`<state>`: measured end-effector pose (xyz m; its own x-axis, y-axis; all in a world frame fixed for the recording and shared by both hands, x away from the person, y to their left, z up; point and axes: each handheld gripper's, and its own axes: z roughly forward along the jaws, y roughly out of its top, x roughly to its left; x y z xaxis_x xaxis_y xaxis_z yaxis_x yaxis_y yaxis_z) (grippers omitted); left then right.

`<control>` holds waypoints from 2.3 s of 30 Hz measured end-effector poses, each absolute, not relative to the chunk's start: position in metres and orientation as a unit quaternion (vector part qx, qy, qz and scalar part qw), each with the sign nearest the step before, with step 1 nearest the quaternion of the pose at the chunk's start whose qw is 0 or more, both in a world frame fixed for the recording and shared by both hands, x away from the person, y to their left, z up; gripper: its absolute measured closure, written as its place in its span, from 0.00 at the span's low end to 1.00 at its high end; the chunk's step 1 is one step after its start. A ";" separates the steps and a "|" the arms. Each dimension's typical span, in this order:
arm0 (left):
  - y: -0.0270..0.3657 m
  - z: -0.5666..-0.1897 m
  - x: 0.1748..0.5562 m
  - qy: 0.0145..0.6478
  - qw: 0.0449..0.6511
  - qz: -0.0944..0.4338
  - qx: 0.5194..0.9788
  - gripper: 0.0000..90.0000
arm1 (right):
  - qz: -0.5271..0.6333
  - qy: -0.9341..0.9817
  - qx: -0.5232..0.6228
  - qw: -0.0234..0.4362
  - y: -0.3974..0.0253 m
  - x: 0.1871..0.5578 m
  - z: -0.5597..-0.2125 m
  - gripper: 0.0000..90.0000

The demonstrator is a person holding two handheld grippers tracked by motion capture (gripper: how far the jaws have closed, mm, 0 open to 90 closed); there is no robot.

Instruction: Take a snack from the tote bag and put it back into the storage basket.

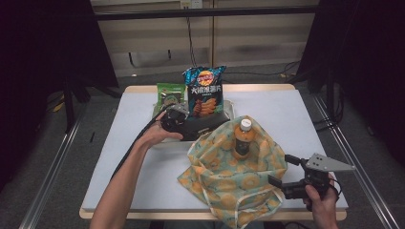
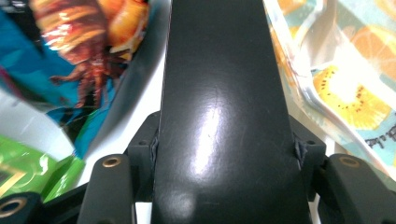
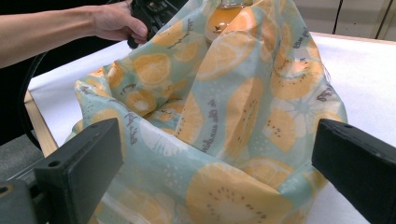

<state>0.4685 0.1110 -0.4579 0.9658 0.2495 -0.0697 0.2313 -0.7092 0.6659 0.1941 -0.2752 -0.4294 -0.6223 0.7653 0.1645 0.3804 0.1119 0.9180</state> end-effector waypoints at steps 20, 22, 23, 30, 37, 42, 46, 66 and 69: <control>0.124 -0.440 0.460 0.176 0.387 0.034 0.904 0.23 | 0.537 0.725 0.392 0.176 -0.276 0.193 -0.429 0.02; 0.128 -0.434 0.454 0.192 0.397 0.040 0.897 0.24 | 0.537 0.725 0.392 0.177 -0.276 0.193 -0.429 0.02; 0.132 -0.431 0.452 0.195 0.405 0.047 0.892 0.27 | 0.538 0.723 0.395 0.176 -0.276 0.193 -0.429 0.02; 0.156 -0.422 0.435 0.205 0.443 0.050 0.871 0.67 | 0.537 0.724 0.394 0.178 -0.277 0.193 -0.429 0.02; 0.155 -0.432 0.420 0.193 0.450 0.020 0.872 0.99 | 0.536 0.724 0.396 0.179 -0.277 0.194 -0.429 0.02; 0.155 -0.445 0.417 0.197 0.446 0.013 0.873 1.00 | 0.536 0.725 0.395 0.179 -0.277 0.193 -0.429 0.02; 0.159 -0.450 0.417 0.211 0.433 0.023 0.876 1.00 | 0.535 0.724 0.397 0.181 -0.278 0.193 -0.429 0.02; 0.153 -0.460 0.431 0.250 0.420 0.051 0.871 0.99 | 0.535 0.725 0.395 0.179 -0.278 0.194 -0.430 0.02; 0.154 -0.461 0.433 0.262 0.418 0.054 0.868 0.94 | 0.534 0.724 0.398 0.178 -0.278 0.193 -0.430 0.02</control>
